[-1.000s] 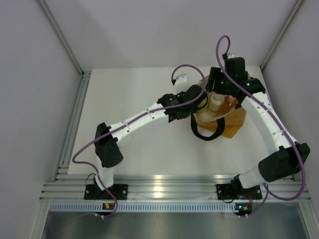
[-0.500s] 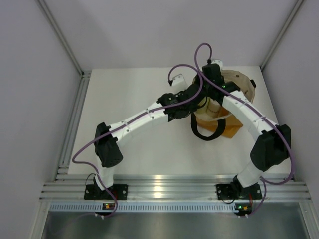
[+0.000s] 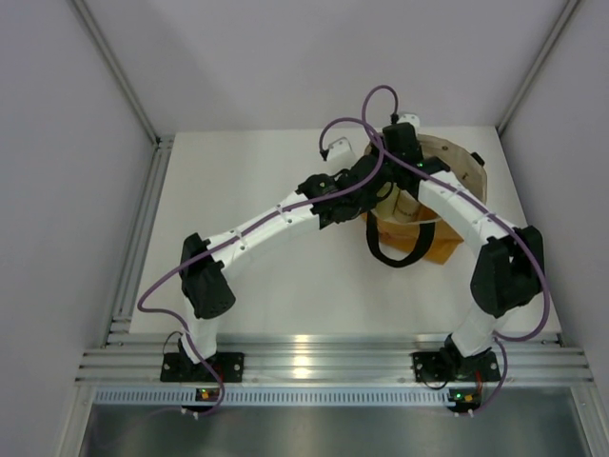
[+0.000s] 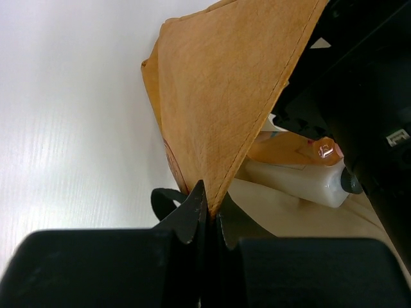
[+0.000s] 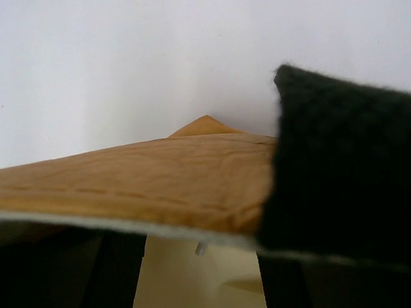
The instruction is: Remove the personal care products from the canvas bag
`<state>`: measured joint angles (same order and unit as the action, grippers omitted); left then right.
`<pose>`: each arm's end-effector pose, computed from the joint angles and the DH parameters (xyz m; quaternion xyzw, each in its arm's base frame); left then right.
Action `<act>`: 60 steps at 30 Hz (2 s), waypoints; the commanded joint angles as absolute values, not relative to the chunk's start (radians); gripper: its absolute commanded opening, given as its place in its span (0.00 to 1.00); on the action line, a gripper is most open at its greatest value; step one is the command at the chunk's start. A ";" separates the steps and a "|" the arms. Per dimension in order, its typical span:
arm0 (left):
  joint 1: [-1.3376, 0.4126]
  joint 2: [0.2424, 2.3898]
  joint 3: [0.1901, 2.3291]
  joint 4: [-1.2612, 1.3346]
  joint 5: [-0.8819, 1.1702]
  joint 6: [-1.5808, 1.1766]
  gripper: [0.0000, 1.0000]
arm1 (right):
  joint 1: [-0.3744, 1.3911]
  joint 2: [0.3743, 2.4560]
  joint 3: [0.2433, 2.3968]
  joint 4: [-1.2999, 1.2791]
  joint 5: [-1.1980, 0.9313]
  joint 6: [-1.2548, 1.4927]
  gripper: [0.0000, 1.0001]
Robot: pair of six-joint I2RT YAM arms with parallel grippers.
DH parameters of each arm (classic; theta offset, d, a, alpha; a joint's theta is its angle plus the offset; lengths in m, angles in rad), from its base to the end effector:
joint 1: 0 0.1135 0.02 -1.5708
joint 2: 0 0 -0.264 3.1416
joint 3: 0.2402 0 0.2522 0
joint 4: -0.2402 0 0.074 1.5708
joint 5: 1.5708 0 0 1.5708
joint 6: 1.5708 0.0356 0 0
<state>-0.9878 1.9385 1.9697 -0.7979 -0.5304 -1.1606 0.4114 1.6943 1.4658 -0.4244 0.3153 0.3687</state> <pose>0.2536 -0.3518 0.3548 -0.1788 0.8759 -0.2171 0.3920 0.3622 0.1460 0.3129 0.0506 0.8867 0.0362 0.4582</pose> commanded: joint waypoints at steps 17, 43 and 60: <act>-1.002 1.922 2.031 -0.778 -0.497 -1.161 0.00 | 0.380 1.769 1.402 -0.342 0.296 0.354 0.54; -0.996 1.927 2.037 -0.779 -0.511 -1.149 0.00 | 0.380 1.595 1.551 -0.382 0.311 0.319 0.00; -0.982 1.916 2.011 -0.779 -0.522 -1.137 0.00 | 0.391 1.404 1.620 -0.512 0.304 0.290 0.00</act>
